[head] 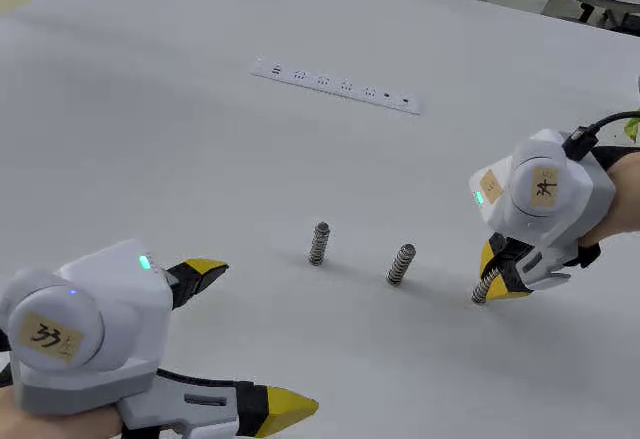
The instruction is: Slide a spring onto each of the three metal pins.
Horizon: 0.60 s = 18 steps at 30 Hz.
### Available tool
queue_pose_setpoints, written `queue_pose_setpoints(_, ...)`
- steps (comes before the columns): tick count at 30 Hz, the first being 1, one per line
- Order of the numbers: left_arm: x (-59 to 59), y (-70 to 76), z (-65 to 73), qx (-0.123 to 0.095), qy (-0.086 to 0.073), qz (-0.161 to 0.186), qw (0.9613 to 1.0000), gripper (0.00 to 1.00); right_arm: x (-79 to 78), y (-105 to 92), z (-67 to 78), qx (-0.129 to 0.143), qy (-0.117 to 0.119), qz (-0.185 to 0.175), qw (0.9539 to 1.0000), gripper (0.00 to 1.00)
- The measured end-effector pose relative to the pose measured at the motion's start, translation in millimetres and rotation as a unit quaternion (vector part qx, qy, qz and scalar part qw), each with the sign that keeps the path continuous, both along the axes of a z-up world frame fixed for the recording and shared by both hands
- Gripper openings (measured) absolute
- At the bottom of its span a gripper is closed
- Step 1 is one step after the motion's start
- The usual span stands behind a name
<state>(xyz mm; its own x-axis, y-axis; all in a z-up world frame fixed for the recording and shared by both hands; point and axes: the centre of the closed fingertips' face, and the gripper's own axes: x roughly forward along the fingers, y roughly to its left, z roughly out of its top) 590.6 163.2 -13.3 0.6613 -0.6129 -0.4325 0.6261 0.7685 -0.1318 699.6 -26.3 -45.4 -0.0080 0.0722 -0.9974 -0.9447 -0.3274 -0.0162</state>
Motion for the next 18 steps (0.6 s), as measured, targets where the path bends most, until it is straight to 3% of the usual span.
queue_pose_setpoints(9,-0.4,-0.7,2.1,0.0,-0.002,0.0,1.0,0.95,-1.7,1.0,-1.1,0.006,0.001,-0.004,1.0,0.09)
queue_pose_setpoints(15,-0.4,-1.4,4.4,0.001,-0.003,-0.002,1.0,0.95,-4.7,0.3,-1.2,0.017,0.0,-0.013,0.9998,0.2)
queue_pose_setpoints(18,-0.7,-1.4,6.8,0.001,-0.004,-0.002,1.0,0.95,-6.6,-0.3,0.5,0.031,-0.003,-0.029,0.9991,0.33)
